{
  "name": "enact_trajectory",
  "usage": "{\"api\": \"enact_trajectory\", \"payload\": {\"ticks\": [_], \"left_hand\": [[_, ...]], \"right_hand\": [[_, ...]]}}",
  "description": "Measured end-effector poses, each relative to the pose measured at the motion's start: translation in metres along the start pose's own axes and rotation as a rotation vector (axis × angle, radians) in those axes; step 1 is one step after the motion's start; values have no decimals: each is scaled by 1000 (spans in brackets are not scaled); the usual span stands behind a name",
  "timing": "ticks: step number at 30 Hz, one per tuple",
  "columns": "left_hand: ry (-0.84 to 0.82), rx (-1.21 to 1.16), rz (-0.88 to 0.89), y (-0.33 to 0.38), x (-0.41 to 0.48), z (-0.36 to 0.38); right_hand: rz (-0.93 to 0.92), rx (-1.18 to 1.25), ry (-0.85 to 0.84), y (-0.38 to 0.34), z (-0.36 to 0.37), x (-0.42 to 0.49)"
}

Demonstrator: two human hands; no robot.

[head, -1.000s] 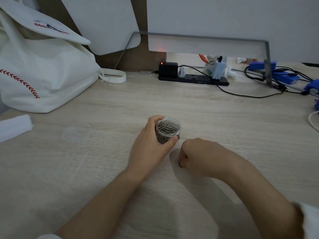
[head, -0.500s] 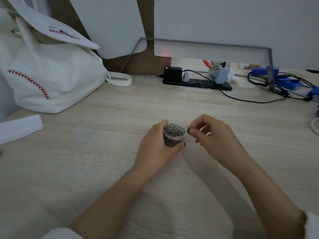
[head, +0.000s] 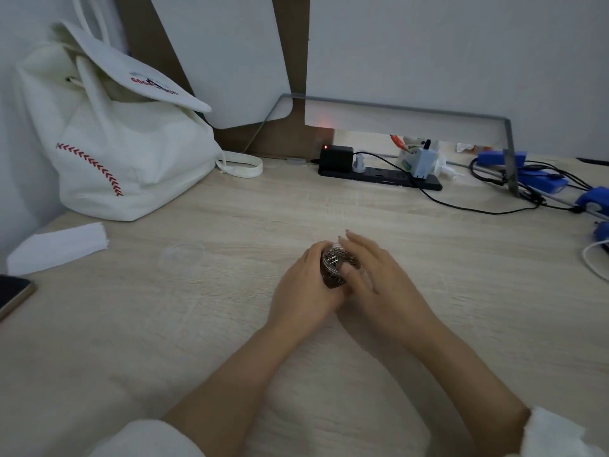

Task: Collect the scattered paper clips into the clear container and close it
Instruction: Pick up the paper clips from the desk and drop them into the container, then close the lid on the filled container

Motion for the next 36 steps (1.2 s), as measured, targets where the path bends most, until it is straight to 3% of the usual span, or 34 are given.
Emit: {"api": "enact_trajectory", "payload": {"ticks": [3,13,17,22,26,30,36], "left_hand": [[1,-16,-18,0,-6,-4],[27,-15,-72,-4,-35,-18],[80,-64,-103,-11,-46,-33],[269,-87,-152,-29,-60,-80],[391,-76,-209,-61,-76,-129],[472,-81,-253,-93,-89,-166],[507,-132,-280,-123,-97,-191]], "right_hand": [[-36,-104,-143,-6,19,-11],[-92,-101,-181,-26,24,-29],[-93,186,-182,-43,23,-30],[40,572,-6,-54,31,-5],[122,383,-139,-58,80,19],[-19,107,-239,-87,131,45],[-84,148,-214,-116,167,76]]}}
Point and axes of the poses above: each hand's wrist, its own x-axis towards the middle knuckle, its own z-axis out of the palm, y = z × x, the point moved 5 cm from there along x, towards the middle knuckle, and after that the axes turned 3 degrees about x, right-handed, at the moved point
